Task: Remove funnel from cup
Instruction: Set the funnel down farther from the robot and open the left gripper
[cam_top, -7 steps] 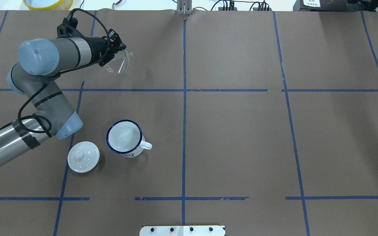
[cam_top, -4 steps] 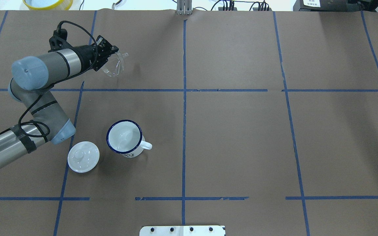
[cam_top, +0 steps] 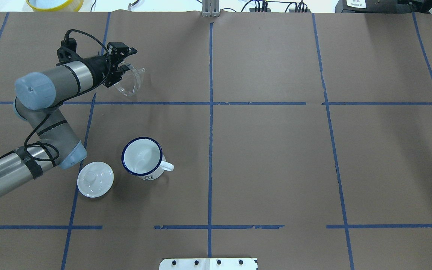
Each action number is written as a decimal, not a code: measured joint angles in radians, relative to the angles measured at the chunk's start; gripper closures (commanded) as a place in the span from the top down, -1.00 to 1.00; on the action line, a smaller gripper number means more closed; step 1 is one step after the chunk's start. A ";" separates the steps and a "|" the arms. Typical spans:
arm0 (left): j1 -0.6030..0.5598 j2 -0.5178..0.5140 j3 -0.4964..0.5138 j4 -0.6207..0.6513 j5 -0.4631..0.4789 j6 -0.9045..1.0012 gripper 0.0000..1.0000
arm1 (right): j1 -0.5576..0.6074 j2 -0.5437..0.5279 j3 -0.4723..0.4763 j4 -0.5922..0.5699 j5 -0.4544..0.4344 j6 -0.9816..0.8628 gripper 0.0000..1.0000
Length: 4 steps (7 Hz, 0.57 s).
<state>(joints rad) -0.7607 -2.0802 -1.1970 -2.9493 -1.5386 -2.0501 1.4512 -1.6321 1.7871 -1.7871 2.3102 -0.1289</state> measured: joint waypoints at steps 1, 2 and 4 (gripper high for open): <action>0.001 0.013 -0.049 0.104 -0.012 0.006 0.99 | 0.000 0.000 0.000 0.000 0.000 0.000 1.00; 0.002 0.028 -0.120 0.261 -0.058 0.020 0.99 | 0.000 0.000 0.000 0.000 0.000 -0.001 1.00; 0.000 0.039 -0.258 0.605 -0.178 0.135 0.98 | 0.000 0.000 0.000 0.000 0.000 -0.001 1.00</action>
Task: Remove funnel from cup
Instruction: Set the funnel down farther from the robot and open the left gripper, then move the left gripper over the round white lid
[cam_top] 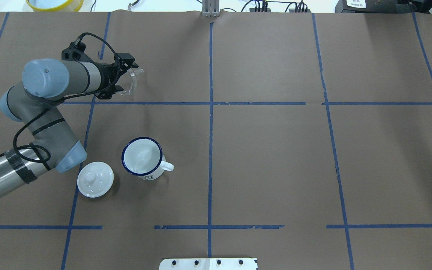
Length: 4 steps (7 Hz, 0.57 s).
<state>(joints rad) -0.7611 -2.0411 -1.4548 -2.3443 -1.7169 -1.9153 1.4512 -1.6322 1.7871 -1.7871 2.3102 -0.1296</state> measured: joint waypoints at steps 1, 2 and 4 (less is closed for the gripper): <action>-0.001 0.019 -0.093 0.188 -0.035 0.092 0.98 | 0.000 0.000 0.000 0.000 0.000 0.000 1.00; 0.001 0.079 -0.208 0.331 -0.056 0.170 0.98 | 0.000 0.000 0.000 0.000 0.000 0.000 1.00; 0.049 0.265 -0.432 0.453 -0.100 0.218 0.97 | 0.000 0.000 0.000 0.000 0.000 -0.001 1.00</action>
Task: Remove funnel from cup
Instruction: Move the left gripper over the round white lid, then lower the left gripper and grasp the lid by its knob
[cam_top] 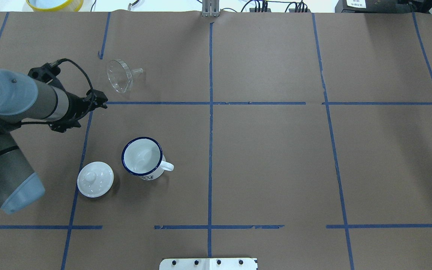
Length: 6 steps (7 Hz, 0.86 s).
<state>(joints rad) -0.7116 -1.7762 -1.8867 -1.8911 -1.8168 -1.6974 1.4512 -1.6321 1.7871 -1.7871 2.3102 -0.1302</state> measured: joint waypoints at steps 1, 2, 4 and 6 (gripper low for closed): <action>0.036 0.049 -0.056 0.062 -0.038 -0.007 0.96 | 0.000 0.000 0.000 0.000 0.000 0.000 1.00; 0.079 0.072 -0.092 0.122 -0.066 -0.046 0.86 | 0.000 0.000 0.000 0.000 0.000 0.000 1.00; 0.171 0.096 -0.135 0.162 -0.078 -0.167 0.79 | 0.000 0.000 0.000 0.000 0.000 0.000 1.00; 0.201 0.099 -0.136 0.166 -0.074 -0.201 0.73 | 0.000 0.000 0.000 0.000 0.000 0.000 1.00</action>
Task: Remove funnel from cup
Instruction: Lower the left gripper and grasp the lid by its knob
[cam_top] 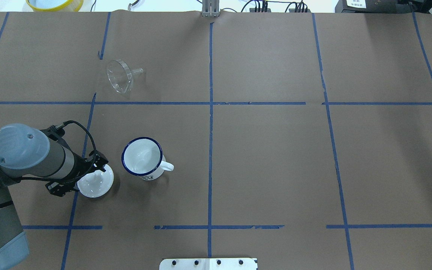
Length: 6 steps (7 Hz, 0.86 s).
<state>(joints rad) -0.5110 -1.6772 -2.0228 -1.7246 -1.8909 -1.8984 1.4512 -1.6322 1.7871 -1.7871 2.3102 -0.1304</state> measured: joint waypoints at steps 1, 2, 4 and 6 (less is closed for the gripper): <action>0.002 0.000 0.004 0.000 0.003 -0.002 0.70 | 0.000 0.000 0.000 0.000 0.000 0.000 1.00; 0.003 0.001 0.009 -0.002 0.006 0.000 0.64 | 0.000 0.000 0.000 0.000 0.000 0.001 1.00; 0.003 -0.001 0.034 -0.011 0.008 0.001 -0.17 | 0.000 0.000 0.000 0.000 0.000 0.000 1.00; 0.003 -0.002 0.039 -0.015 0.008 -0.005 -1.00 | 0.000 0.000 0.000 0.000 0.000 0.000 1.00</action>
<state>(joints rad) -0.5079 -1.6795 -1.9841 -1.7397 -1.8834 -1.9032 1.4512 -1.6322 1.7871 -1.7871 2.3102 -0.1300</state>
